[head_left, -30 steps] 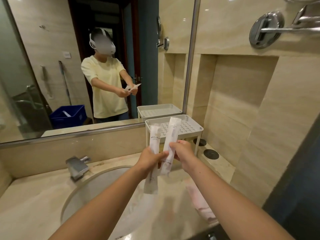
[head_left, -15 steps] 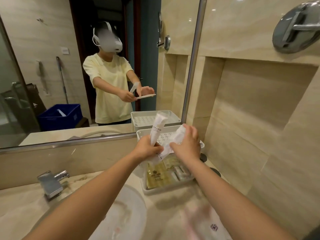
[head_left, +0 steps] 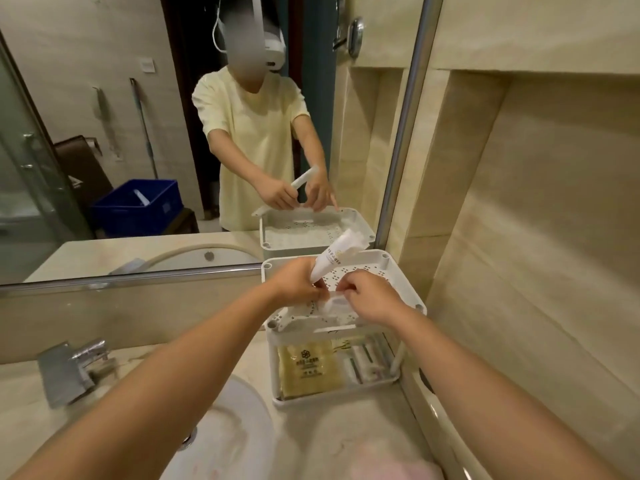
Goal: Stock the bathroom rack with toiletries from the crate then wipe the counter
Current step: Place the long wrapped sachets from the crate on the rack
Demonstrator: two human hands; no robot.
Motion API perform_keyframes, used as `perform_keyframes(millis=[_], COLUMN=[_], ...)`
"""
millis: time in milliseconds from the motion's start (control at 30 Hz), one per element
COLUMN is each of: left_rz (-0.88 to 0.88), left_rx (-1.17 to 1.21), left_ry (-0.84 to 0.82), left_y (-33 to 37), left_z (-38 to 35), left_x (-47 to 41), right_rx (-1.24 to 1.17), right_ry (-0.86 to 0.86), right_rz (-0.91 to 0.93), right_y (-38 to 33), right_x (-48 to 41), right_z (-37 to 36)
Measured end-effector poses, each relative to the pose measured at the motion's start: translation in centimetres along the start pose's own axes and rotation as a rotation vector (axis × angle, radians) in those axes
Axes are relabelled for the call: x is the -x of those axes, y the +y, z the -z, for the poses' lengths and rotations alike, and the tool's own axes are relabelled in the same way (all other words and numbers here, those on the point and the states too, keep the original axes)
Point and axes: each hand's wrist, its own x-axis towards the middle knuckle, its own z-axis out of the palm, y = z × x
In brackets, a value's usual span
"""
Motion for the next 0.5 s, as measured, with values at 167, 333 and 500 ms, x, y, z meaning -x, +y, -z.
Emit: perform_keyframes(millis=[167, 333, 500], left_rz=[0.105, 0.136, 0.112], left_rx=[-0.08, -0.129, -0.177], left_ry=[0.153, 0.2, 0.171], left_y=[-0.8, -1.4, -1.1], left_z=[-1.1, -1.1, -1.6], left_x=[-1.6, -1.8, -1.6], right_rx=[0.091, -0.017, -0.089], right_ry=[-0.055, -0.169, 0.19], right_rz=[0.005, -0.026, -0.041], right_y=[1.3, 1.8, 1.3], right_x=[-1.1, -1.2, -0.1], right_z=[-2.2, -3.0, -1.6])
